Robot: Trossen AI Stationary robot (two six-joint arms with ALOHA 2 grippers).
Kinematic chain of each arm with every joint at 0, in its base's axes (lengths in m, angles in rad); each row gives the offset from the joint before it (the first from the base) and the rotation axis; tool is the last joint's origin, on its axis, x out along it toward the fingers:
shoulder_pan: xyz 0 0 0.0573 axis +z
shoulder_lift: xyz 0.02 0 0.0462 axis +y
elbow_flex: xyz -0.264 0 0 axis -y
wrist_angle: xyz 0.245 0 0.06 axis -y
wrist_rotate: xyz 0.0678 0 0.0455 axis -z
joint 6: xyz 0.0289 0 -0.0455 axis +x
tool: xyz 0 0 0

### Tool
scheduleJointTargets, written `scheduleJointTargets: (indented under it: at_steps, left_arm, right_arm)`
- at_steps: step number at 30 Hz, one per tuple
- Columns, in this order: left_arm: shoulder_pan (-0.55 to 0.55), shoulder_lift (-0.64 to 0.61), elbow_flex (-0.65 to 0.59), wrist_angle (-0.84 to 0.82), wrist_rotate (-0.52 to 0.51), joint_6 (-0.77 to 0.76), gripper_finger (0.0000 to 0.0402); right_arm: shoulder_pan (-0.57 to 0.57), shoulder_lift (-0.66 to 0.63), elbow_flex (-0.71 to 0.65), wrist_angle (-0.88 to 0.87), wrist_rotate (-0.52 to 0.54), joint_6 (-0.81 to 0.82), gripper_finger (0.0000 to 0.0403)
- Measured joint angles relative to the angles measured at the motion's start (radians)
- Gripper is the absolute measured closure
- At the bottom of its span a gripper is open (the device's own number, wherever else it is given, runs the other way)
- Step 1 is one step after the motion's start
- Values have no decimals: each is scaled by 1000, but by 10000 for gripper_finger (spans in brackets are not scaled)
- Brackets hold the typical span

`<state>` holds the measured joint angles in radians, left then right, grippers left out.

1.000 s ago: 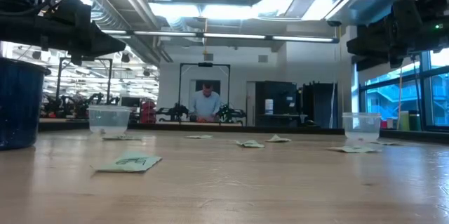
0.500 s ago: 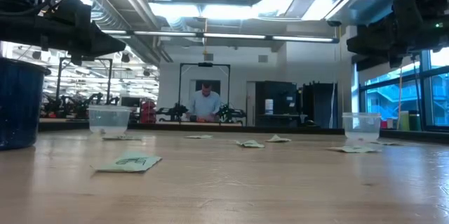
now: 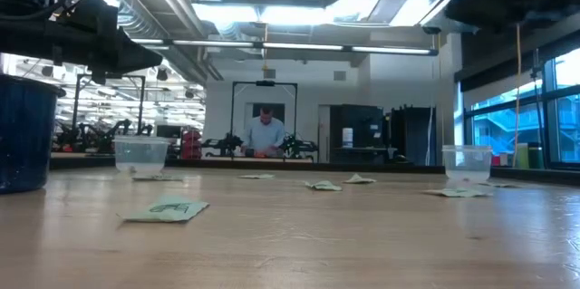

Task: Pick and place Stevia / Truvia into bins
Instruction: Put the stevia packet into the right transparent container

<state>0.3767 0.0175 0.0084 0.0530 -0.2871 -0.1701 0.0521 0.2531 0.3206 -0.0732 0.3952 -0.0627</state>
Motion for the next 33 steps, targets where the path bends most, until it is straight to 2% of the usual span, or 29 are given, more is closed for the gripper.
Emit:
scheduleJointTargets:
  at_steps: [4, 10, 13, 24, 26, 33]
  left_arm:
    - [0, 0, 0, 0, 0, 0, 359]
    - [0, 0, 0, 0, 0, 0, 359]
    - [0, 0, 0, 0, 0, 0, 359]
    - [0, 0, 0, 0, -8, 0, 359]
    - [0, 0, 0, 1, -7, 0, 359]
    - [0, 0, 0, 1, -7, 0, 359]
  right_arm:
    - [23, 238, 184, -129, -1, -22, 265]
    - [77, 544, 534, -562, -41, 81, 265]
    - [102, 674, 636, -770, -42, 166, 265]
    - [159, 965, 671, -1139, -52, 461, 265]
    - [165, 1001, 671, -1165, -53, 505, 265]
    - [169, 1116, 670, -1160, -66, 506, 265]
